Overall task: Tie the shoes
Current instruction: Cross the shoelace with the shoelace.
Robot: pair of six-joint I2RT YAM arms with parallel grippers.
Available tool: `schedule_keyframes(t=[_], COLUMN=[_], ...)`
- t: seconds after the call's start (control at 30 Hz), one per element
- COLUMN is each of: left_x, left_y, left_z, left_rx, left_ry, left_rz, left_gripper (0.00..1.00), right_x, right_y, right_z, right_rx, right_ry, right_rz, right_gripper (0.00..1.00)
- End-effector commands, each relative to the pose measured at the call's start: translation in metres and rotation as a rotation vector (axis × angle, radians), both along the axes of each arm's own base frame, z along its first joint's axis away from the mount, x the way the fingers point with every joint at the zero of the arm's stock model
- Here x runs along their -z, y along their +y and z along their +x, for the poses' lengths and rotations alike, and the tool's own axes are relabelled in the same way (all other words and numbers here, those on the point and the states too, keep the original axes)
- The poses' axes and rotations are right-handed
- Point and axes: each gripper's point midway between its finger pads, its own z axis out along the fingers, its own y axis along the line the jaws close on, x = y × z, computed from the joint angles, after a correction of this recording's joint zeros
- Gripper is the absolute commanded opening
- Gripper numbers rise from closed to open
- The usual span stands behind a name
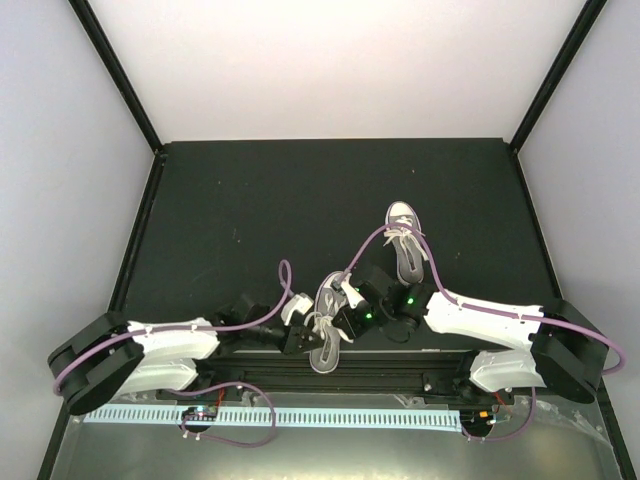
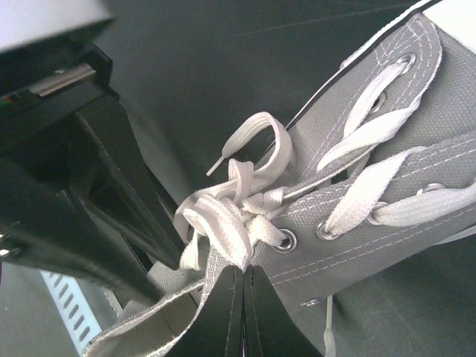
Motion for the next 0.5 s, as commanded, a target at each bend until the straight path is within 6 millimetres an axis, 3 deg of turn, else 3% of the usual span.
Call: schedule_keyframes(t=[0.0,0.27,0.47], left_x=[-0.016,-0.032,-0.04], left_y=[-0.001,0.027,0.035], left_z=[0.001,0.037,0.064], left_rx=[-0.011,-0.232,-0.336], left_ry=[-0.036,-0.119,-0.117], left_rz=[-0.019,0.03,0.014], left_gripper=[0.28,0.55,0.7], right_x=[-0.004,-0.005,-0.005], right_y=[0.002,-0.001,-0.002], right_z=[0.0,-0.001,-0.001], right_rx=[-0.014,-0.014,-0.007], right_ry=[-0.017,-0.023,-0.024], right_rz=[-0.003,0.001,0.005], right_gripper=[0.02,0.02,0.02])
